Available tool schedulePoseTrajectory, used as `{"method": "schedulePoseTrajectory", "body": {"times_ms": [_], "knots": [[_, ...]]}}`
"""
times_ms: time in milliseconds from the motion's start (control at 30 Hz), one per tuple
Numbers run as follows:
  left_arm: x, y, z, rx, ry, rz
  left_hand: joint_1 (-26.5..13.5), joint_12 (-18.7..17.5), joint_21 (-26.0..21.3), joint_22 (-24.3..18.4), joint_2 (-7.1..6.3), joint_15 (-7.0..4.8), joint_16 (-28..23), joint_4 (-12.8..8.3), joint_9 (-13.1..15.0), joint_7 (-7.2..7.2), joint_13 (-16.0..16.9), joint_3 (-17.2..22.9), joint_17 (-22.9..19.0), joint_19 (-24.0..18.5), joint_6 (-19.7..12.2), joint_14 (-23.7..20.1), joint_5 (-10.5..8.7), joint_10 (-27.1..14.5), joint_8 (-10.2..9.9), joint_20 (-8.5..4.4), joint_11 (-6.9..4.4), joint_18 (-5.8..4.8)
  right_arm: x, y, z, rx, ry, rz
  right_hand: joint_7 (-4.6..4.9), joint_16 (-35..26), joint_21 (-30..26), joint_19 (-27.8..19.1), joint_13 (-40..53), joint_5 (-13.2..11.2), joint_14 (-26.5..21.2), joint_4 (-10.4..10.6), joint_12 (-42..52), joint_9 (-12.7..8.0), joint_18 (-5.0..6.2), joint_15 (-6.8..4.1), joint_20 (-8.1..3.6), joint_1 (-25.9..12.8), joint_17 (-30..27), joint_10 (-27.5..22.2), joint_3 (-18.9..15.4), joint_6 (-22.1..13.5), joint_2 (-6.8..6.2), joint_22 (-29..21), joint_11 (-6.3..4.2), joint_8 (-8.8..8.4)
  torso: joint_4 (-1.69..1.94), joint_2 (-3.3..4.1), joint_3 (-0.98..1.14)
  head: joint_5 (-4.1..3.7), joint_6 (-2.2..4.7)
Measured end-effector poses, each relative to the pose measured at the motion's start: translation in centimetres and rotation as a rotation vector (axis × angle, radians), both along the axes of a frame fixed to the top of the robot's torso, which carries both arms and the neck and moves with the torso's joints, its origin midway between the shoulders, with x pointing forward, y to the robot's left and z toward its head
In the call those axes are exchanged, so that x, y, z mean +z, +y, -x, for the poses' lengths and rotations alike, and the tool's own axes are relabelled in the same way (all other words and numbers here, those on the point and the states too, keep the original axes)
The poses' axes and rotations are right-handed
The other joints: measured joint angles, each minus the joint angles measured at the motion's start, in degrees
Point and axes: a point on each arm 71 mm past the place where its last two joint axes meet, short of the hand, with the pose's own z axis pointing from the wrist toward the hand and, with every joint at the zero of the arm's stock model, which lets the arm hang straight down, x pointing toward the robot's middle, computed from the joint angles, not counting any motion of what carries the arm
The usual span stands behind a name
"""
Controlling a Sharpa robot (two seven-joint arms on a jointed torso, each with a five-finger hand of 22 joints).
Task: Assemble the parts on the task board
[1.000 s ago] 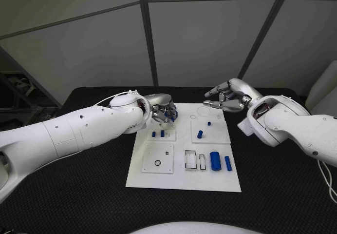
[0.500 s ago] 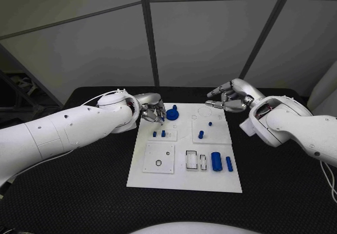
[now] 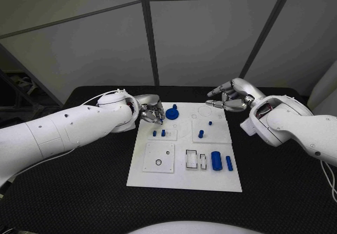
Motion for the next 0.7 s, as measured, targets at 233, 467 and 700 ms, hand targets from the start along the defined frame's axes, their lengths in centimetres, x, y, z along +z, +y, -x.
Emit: {"method": "schedulePoseTrajectory", "body": {"times_ms": [233,467,700], "knots": [[-0.27,-0.07,-0.06,0.004,0.013,-0.007,0.0,0.0,0.0,0.0,0.00,0.00,0.0,0.0,0.0,0.00,0.0,0.0,-0.1,0.0,0.0,0.0,-0.29,0.0,0.0,0.00,0.00,0.00,0.01,0.02,0.02,0.001,0.000,0.000,0.00,0.0,0.0,0.0,0.0,0.0,0.0,0.0,0.0,0.0,0.00,0.00,0.00,0.0,0.0,0.0,0.0,0.0,0.00,0.0,0.00,0.00,0.01,0.01,0.00,-0.05,-0.15],[-0.64,-0.19,-0.06,0.008,0.026,-0.013,0.0,0.0,0.0,0.0,-0.01,0.00,0.0,0.0,0.0,0.00,0.0,0.0,-0.1,0.0,0.0,0.0,-0.30,0.0,0.0,0.00,0.00,0.00,0.01,0.05,0.03,0.001,0.000,0.000,0.00,0.0,0.0,0.0,0.0,0.0,0.0,0.0,0.0,0.0,0.00,0.00,0.00,0.0,0.0,0.0,0.0,0.0,0.00,0.0,0.00,0.00,0.02,0.01,-0.01,-0.01,-0.26],[-0.82,-0.38,-0.05,0.009,0.033,-0.015,-0.2,0.0,0.0,0.0,-0.24,0.00,0.0,0.0,0.0,0.00,-0.1,0.0,-0.1,0.0,0.0,0.0,-0.53,0.0,-0.1,0.00,0.00,0.00,0.01,0.07,0.04,0.002,0.000,-0.001,0.00,0.0,0.0,0.0,0.0,0.0,0.0,0.0,0.0,0.0,0.00,0.00,0.00,0.0,0.0,0.0,0.0,0.0,0.00,0.0,0.00,0.00,0.05,-0.02,-0.02,-0.02,-0.37]]}}
